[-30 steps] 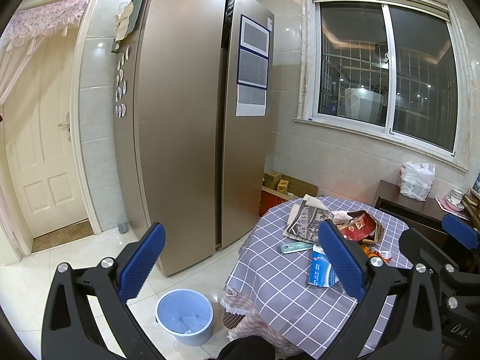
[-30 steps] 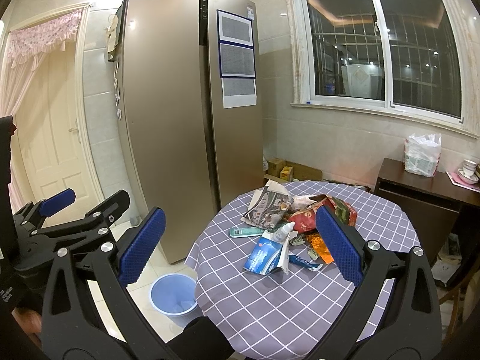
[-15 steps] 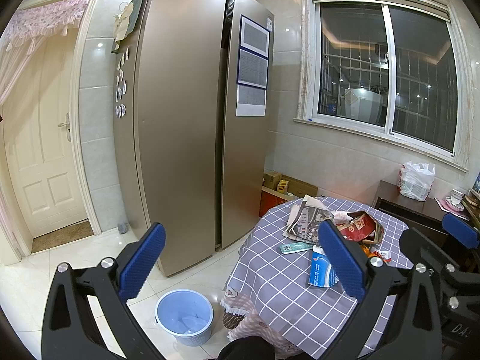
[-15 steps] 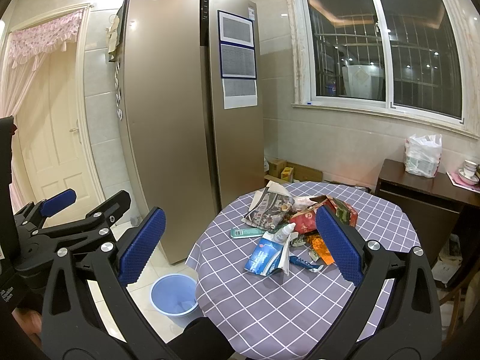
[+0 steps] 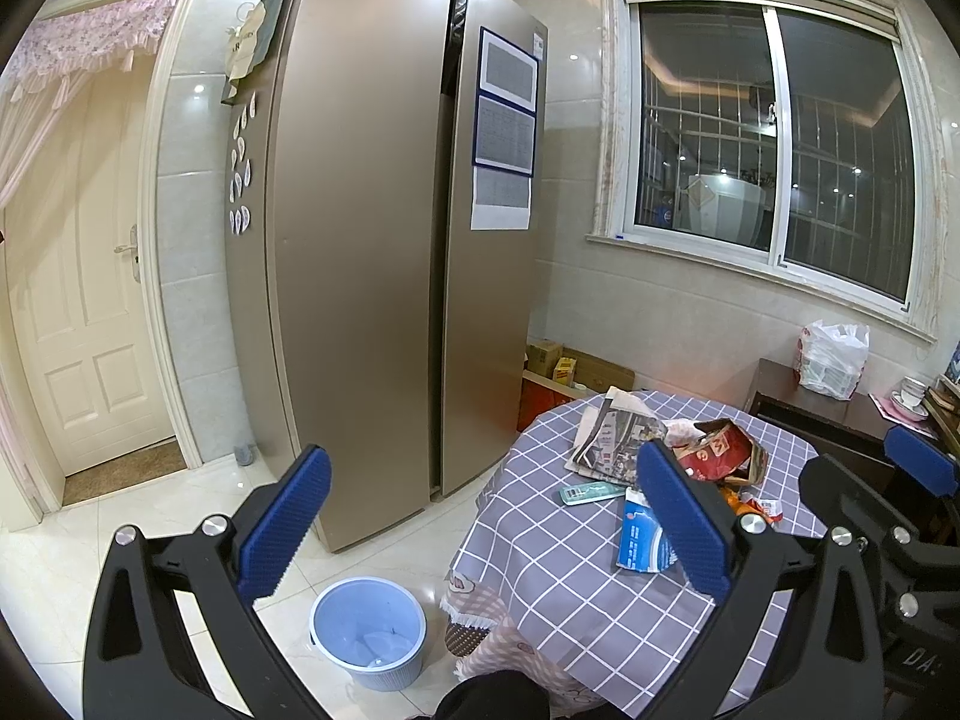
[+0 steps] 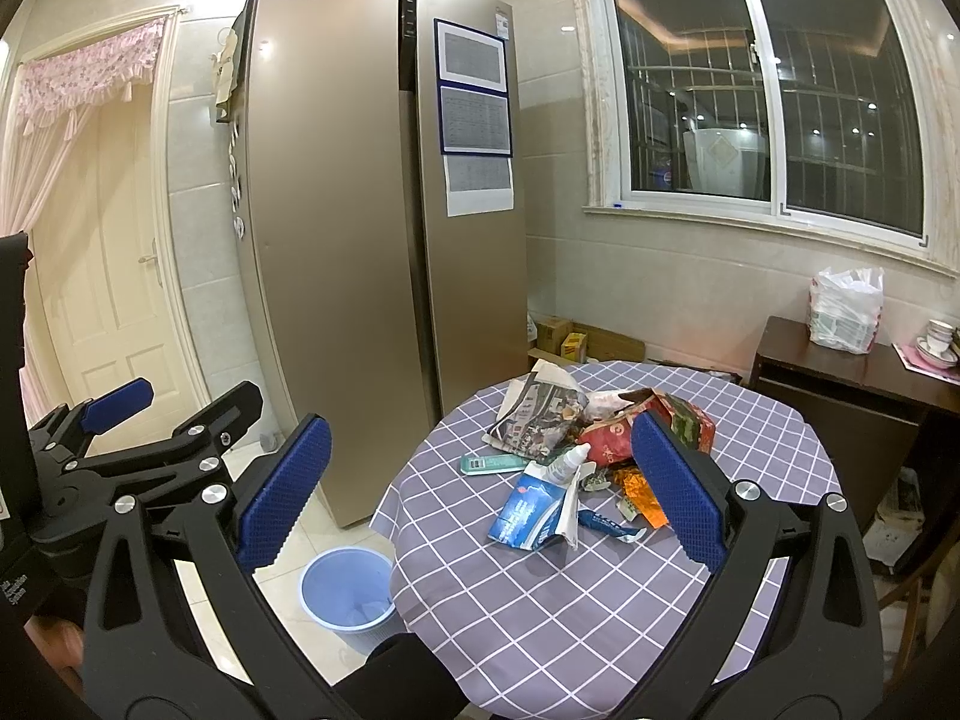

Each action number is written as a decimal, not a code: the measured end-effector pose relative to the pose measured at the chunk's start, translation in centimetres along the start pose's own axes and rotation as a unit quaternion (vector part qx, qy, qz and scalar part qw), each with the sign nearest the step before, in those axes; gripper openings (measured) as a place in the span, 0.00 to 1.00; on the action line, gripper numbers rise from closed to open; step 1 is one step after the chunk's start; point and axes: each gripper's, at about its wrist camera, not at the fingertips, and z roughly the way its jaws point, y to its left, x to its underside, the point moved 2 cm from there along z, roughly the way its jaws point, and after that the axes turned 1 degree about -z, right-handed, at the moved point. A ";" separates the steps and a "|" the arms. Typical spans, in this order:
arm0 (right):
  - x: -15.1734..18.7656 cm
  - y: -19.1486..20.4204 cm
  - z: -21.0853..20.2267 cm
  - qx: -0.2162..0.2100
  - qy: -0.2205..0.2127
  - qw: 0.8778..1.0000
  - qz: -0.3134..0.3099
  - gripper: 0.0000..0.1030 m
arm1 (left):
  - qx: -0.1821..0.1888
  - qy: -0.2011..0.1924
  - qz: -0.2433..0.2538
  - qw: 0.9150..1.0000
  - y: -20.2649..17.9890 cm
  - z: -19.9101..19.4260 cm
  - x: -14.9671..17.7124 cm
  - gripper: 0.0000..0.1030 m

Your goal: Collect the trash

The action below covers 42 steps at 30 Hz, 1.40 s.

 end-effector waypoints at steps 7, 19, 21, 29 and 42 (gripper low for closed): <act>0.0 -0.1 0.1 0.000 0.000 1.000 0.001 0.95 | 0.000 0.001 0.001 1.000 0.0 0.0 0.0 0.96; 0.5 -0.7 0.5 0.002 0.003 1.000 0.007 0.95 | 0.000 0.011 0.005 1.000 -0.3 0.8 1.0 0.96; 0.8 -1.0 0.8 0.003 0.008 1.000 0.010 0.95 | 0.000 0.016 0.006 1.000 -0.5 1.4 1.2 0.96; 3.7 -4.6 4.1 0.024 0.054 0.997 0.041 0.95 | 0.015 0.075 0.019 0.997 -2.0 6.3 3.9 0.96; 9.6 -13.0 10.6 0.096 0.147 0.979 0.103 0.95 | 0.100 0.222 0.058 0.968 -9.5 16.9 10.4 0.96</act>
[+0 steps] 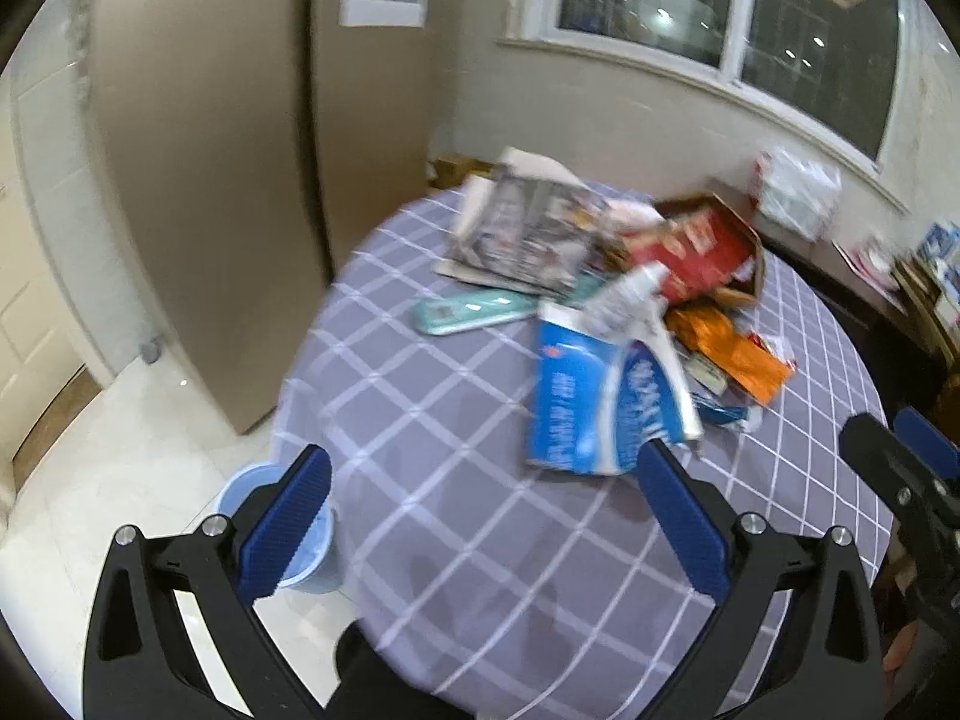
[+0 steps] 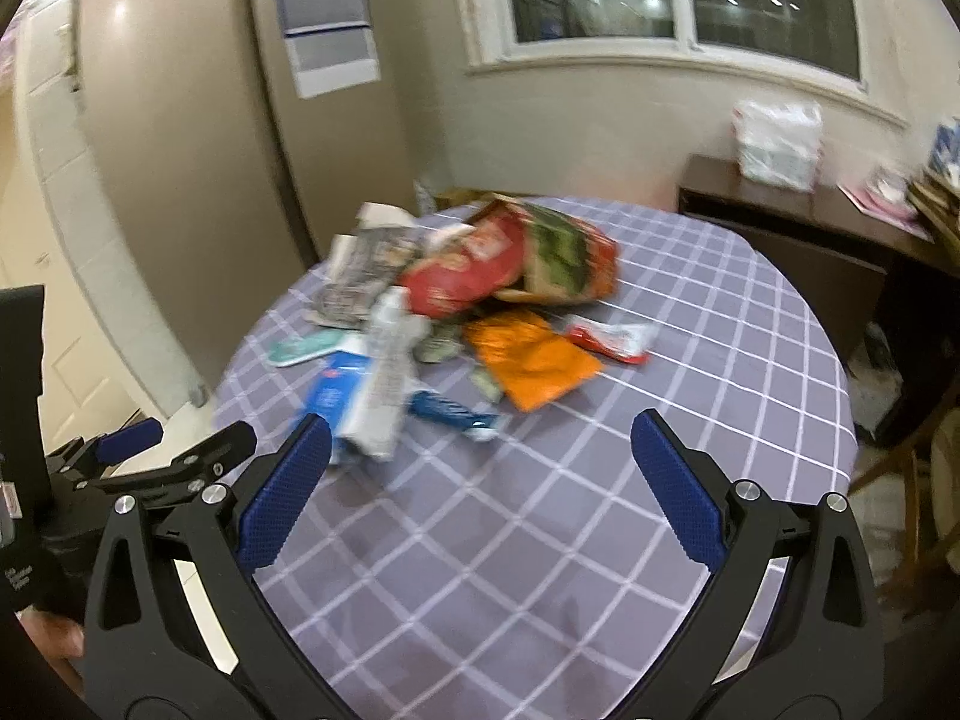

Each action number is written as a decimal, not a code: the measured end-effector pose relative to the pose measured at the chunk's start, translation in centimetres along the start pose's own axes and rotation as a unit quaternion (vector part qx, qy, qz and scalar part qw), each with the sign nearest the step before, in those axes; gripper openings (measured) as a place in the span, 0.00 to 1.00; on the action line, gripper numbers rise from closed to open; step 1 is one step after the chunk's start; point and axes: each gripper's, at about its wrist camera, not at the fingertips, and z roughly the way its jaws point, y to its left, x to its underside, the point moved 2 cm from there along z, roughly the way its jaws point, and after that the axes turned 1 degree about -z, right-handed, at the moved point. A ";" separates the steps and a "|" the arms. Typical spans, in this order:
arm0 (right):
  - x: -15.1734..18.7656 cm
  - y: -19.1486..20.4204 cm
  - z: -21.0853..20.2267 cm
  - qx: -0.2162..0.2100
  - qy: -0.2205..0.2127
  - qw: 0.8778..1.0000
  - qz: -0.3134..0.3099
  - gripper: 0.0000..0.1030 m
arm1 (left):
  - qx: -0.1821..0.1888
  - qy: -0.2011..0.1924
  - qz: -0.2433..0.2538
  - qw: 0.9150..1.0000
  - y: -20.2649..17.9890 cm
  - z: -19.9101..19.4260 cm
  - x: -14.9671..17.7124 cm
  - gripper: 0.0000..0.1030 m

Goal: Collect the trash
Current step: 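Move both tools toward the trash pile on the table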

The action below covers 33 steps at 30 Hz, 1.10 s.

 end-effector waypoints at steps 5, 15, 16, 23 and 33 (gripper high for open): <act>-0.4 -3.3 2.3 0.023 0.018 0.999 0.031 0.95 | 0.015 0.009 0.034 0.999 -2.8 2.0 -0.8 0.96; -1.5 -4.5 5.6 0.025 0.036 0.998 0.036 0.95 | 0.023 -0.001 0.031 0.999 -3.2 3.6 -3.5 0.96; -1.7 -4.4 5.7 0.025 0.035 0.998 0.035 0.95 | 0.022 -0.002 0.029 0.999 -3.1 3.7 -3.9 0.96; -2.7 -4.7 7.7 0.027 0.044 0.998 0.039 0.95 | 0.029 0.014 0.041 0.999 -3.4 5.7 -5.5 0.71; -4.0 -5.4 9.8 0.029 0.051 0.997 0.040 0.95 | 0.070 0.016 0.108 0.992 -7.0 8.6 -7.9 0.50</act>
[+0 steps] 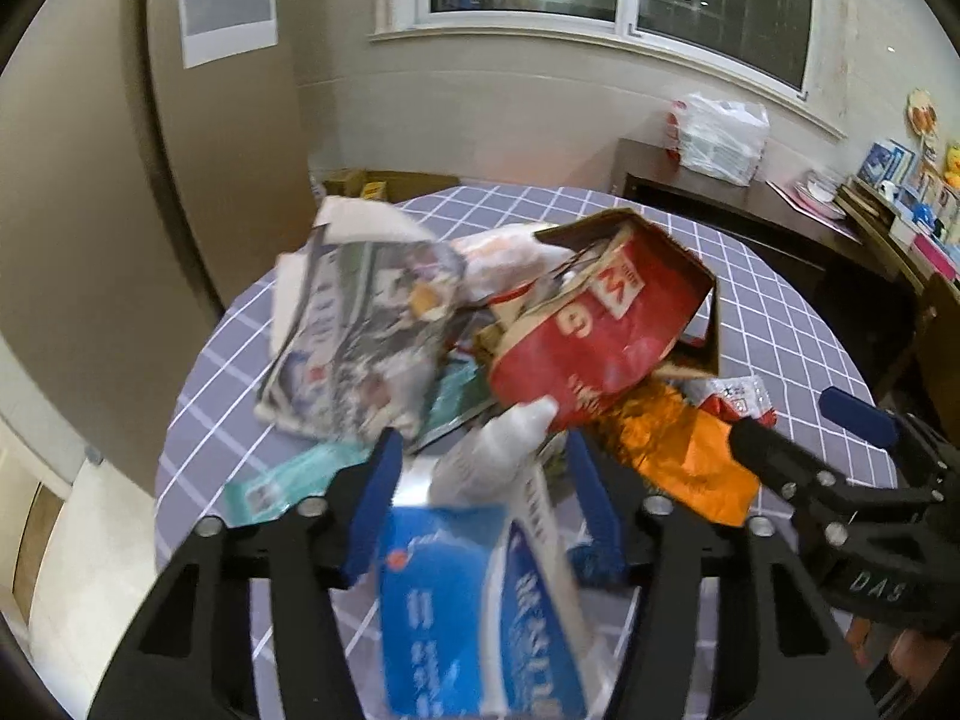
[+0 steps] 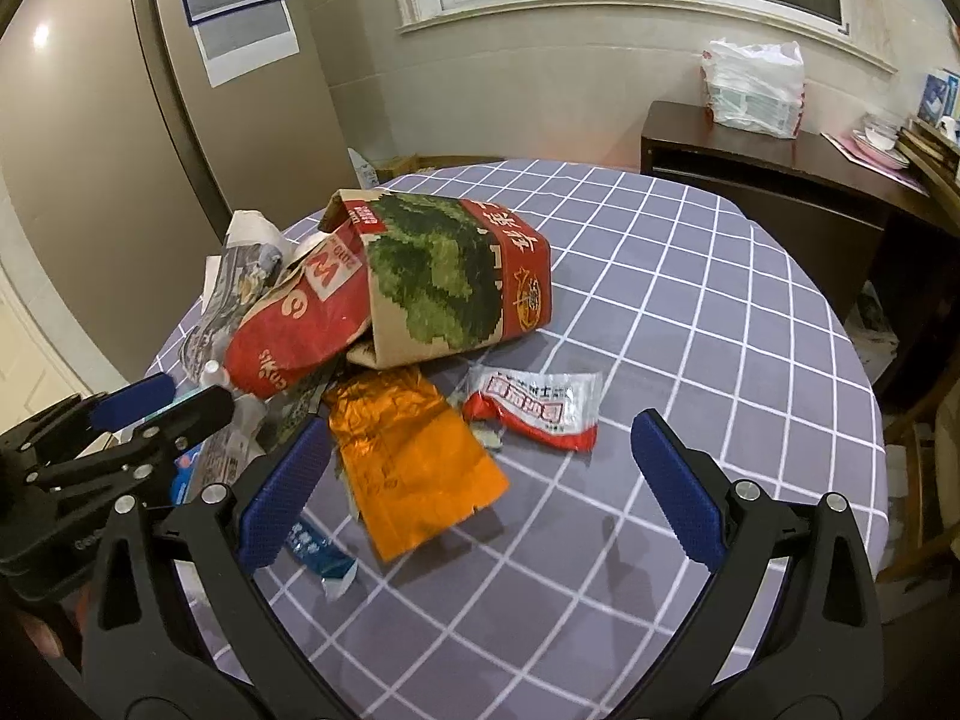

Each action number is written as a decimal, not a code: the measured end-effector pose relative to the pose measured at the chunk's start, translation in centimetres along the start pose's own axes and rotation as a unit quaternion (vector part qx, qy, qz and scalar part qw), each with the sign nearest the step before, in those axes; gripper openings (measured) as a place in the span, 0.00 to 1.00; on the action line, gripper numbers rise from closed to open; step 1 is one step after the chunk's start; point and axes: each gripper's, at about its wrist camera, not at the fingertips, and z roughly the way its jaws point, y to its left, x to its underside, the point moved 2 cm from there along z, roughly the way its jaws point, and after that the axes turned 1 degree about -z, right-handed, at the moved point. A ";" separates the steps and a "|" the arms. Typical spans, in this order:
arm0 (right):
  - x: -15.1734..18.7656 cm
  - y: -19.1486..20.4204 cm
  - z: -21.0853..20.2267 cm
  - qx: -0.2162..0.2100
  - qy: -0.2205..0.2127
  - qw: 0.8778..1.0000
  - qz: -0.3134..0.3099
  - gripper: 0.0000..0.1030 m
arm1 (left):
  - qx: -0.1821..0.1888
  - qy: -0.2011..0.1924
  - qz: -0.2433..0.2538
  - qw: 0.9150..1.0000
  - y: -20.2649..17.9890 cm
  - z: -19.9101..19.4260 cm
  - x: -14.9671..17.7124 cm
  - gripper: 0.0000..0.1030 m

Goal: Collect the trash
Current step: 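Move both tools toward the trash pile on the table, then grasp the small white bottle with left tool while right tool grasps orange wrapper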

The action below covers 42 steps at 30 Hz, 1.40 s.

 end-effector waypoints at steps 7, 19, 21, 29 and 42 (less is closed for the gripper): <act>-0.1 -0.5 1.6 -0.003 0.020 1.000 0.003 0.95 | 0.015 -0.004 -0.015 1.000 0.5 1.6 -0.9 0.27; 0.0 -0.5 2.8 -0.011 0.041 0.999 -0.005 0.95 | 0.030 -0.051 -0.037 0.998 1.2 -0.8 -0.5 0.17; 0.1 -0.3 2.9 -0.010 0.044 0.999 -0.009 0.95 | 0.029 -0.065 -0.045 0.996 1.6 -1.7 -0.6 0.17; 0.0 2.5 3.4 -0.001 0.051 0.996 -0.071 0.86 | -0.004 -0.084 -0.063 0.994 2.7 -3.4 -0.4 0.17; -1.0 4.8 6.1 -0.003 0.075 0.990 -0.123 0.81 | -0.012 -0.060 -0.063 0.996 3.2 -2.4 0.6 0.17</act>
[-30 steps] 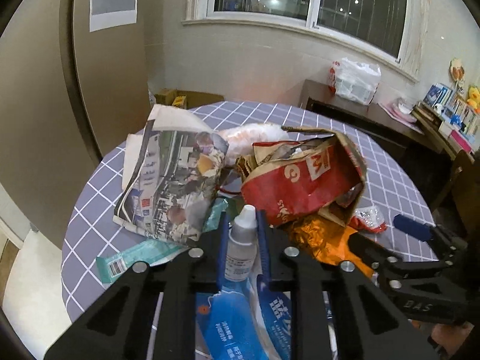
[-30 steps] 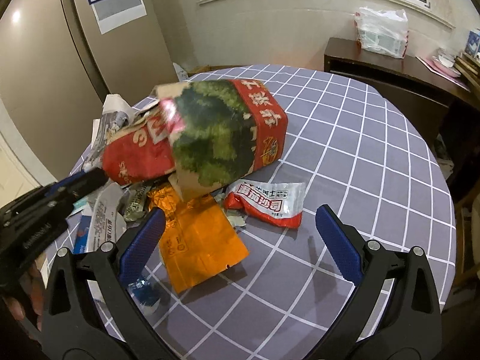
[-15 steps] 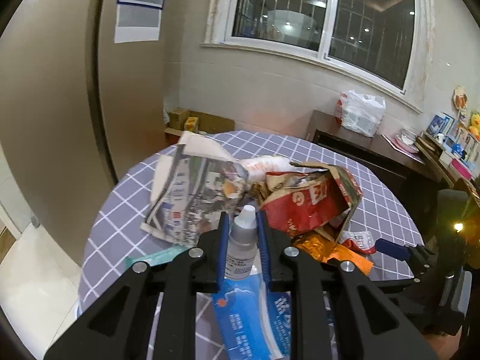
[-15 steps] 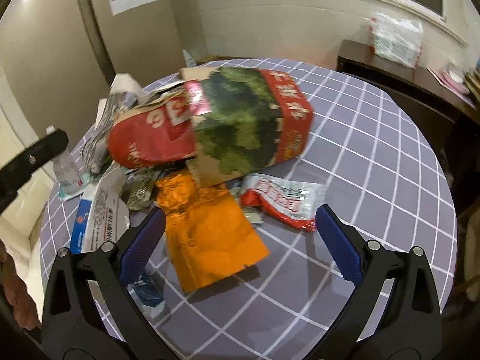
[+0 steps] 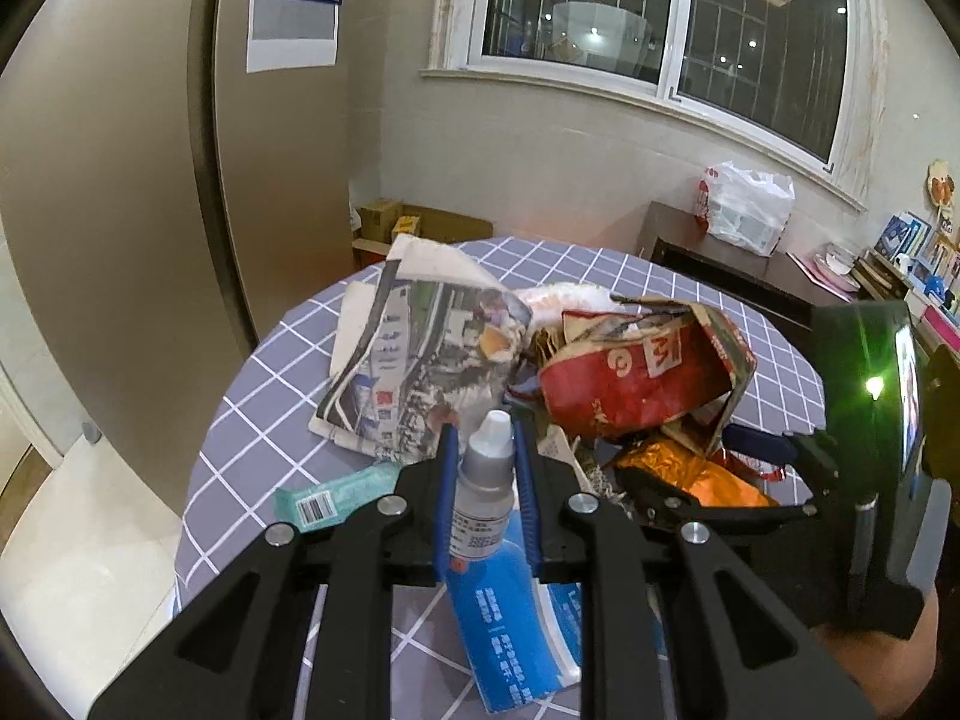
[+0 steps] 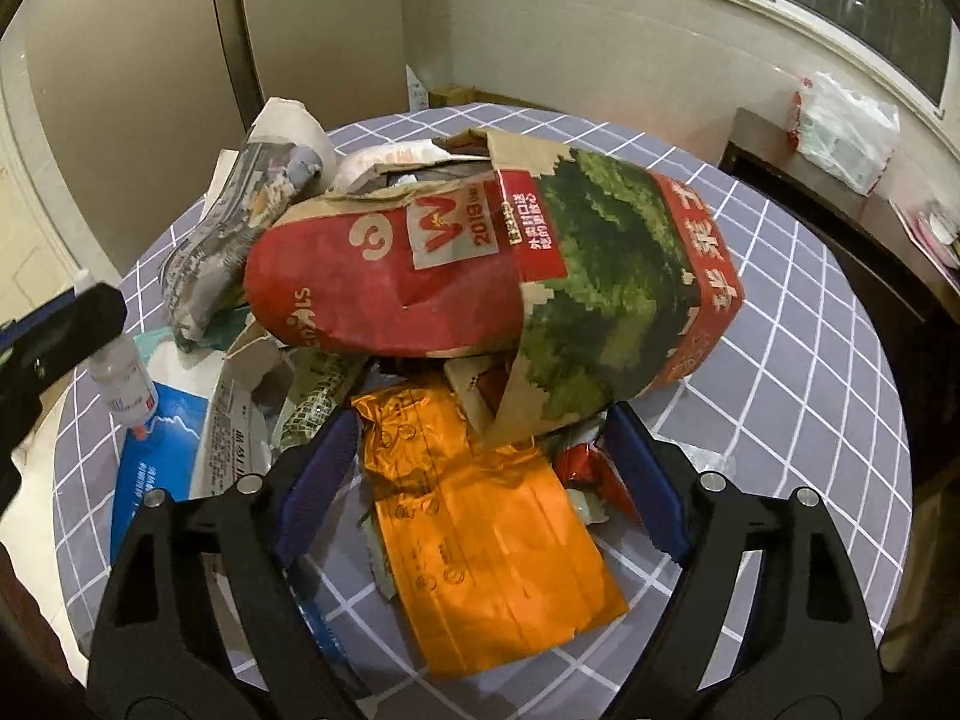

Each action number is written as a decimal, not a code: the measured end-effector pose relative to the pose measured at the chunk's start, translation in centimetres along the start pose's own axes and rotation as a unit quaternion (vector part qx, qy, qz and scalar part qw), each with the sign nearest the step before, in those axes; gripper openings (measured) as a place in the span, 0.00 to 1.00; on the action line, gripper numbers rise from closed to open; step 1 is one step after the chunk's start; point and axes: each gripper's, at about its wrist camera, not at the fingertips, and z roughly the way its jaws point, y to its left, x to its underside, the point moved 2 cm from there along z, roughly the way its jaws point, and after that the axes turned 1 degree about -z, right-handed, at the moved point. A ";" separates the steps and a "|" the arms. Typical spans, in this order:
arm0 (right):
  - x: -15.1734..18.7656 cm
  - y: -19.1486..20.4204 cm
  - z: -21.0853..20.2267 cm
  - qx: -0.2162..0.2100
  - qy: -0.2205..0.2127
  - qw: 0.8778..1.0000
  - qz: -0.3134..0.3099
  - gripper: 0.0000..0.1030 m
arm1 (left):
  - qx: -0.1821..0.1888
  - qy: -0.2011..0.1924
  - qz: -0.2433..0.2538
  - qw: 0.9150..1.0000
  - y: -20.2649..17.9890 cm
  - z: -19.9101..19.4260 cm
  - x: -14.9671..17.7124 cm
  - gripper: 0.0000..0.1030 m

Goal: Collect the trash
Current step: 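Grasp the small white bottle with left tool while right tool grasps orange wrapper, then carry both items over the blue bucket and open both tools to drop them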

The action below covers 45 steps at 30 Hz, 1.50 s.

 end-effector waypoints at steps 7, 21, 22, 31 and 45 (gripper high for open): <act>0.5 -0.2 0.4 0.030 0.011 0.999 -0.032 0.63 | 0.008 0.012 -0.002 1.000 -0.3 0.2 0.6 0.17; 1.5 -0.6 -5.8 -0.013 -0.037 0.999 0.013 0.54 | 0.018 0.000 -0.009 1.000 0.1 -2.5 1.0 0.17; 1.4 -0.3 -6.5 -0.014 -0.043 0.999 0.014 0.54 | 0.019 -0.003 -0.010 1.000 0.1 -3.0 1.0 0.17; -0.2 5.0 -11.1 -0.053 -0.091 0.994 -0.018 0.54 | 0.019 -0.034 -0.039 0.998 4.3 -7.1 1.3 0.17; -2.3 27.3 -6.4 -0.204 -0.052 0.969 -0.128 0.54 | -0.122 0.008 -0.162 0.979 25.0 -9.0 6.6 0.17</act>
